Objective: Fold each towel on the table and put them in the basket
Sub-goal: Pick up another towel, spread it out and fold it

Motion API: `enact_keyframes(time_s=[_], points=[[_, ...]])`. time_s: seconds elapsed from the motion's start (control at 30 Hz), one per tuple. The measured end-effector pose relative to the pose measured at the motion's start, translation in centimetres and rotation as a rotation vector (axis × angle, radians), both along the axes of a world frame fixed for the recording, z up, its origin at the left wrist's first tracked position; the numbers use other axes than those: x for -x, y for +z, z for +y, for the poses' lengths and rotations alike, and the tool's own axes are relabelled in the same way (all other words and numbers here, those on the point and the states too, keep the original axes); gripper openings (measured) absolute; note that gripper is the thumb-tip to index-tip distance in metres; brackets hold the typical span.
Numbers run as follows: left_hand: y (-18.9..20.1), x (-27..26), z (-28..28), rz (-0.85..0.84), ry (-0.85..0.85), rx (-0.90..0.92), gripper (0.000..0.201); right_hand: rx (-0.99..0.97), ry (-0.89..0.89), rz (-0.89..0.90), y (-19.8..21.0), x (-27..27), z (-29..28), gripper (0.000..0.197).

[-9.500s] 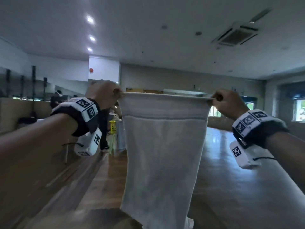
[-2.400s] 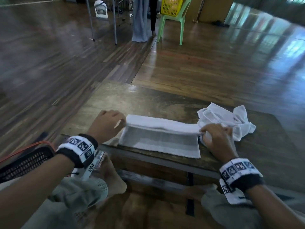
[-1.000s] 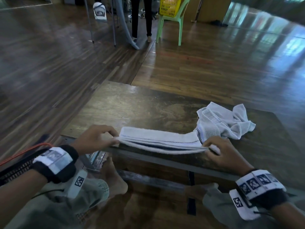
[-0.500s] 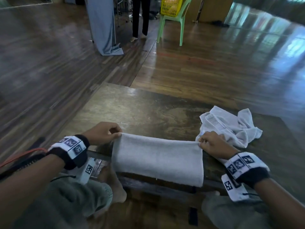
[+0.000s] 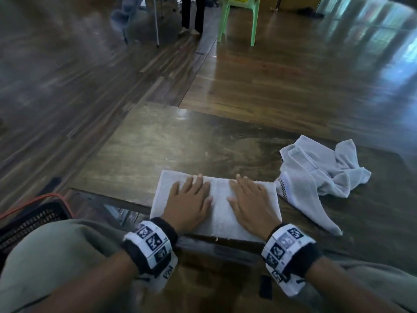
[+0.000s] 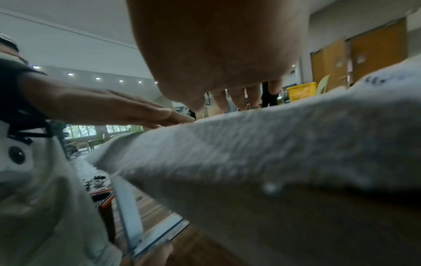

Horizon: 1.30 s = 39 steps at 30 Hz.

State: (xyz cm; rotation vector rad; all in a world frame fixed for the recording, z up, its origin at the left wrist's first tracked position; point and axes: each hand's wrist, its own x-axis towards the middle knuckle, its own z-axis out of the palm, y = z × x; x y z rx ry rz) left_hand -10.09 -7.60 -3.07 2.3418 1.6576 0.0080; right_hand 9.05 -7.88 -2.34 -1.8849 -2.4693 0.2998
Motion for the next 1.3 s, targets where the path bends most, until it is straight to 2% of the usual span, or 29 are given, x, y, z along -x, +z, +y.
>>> enact_keyframes(time_s=[0.13, 0.37, 0.47, 0.53, 0.63, 0.67, 0.73, 0.83, 0.9, 1.0, 1.1, 1.3], points=[[-2.2, -0.3, -0.6, 0.036, 0.053, -0.055, 0.080, 0.143, -0.068, -0.019, -1.4, 0.7, -0.8, 0.059], [-2.2, 0.3, 3.7, 0.026, 0.067, -0.028, 0.081, 0.181, -0.085, 0.079, -2.0, 1.2, 2.6, 0.060], [-2.1, 1.2, 5.7, 0.101, 0.031, -0.056, 0.081, 0.179, -0.048, 0.054, -2.0, 0.6, 3.7, 0.061], [-2.1, 1.9, 6.4, 0.191, -0.017, -0.096, 0.088, 0.131, -0.050, -0.012, -2.2, -0.3, 3.7, 0.067], [-1.9, 3.5, 7.4, 0.286, -0.043, -0.136, 0.103, 0.073, -0.056, -0.081, -2.2, -1.9, 2.9, 0.087], [-1.7, 4.1, 7.7, 0.313, -0.039, -0.150, 0.103, 0.071, -0.051, -0.106, -2.1, -2.3, 2.7, 0.091], [-1.2, 5.1, 8.3, 0.370, -0.027, -0.173, 0.086, 0.082, -0.048, -0.150, -1.7, -3.1, 2.5, 0.084], [0.0, 5.2, 7.7, 0.442, -0.029, -0.172, 0.056, 0.084, -0.077, -0.156, -0.4, -4.2, 3.0, 0.057], [0.5, 4.2, 6.3, 0.385, -0.084, -0.124, 0.053, 0.065, -0.104, -0.145, 0.6, -4.9, 4.0, 0.047], [0.4, 1.7, 2.8, 0.149, -0.246, -0.097, 0.066, 0.075, -0.108, -0.175, 1.4, -5.7, 5.5, 0.039], [-0.8, -0.6, -0.2, -0.005, -0.405, -0.256, 0.046, 0.097, -0.094, -0.199, 1.5, -6.0, 6.5, 0.036], [-1.6, -2.8, -1.4, -0.129, -0.411, -0.344, 0.044, 0.070, -0.078, -0.219, 1.6, -5.3, 6.5, 0.035]])
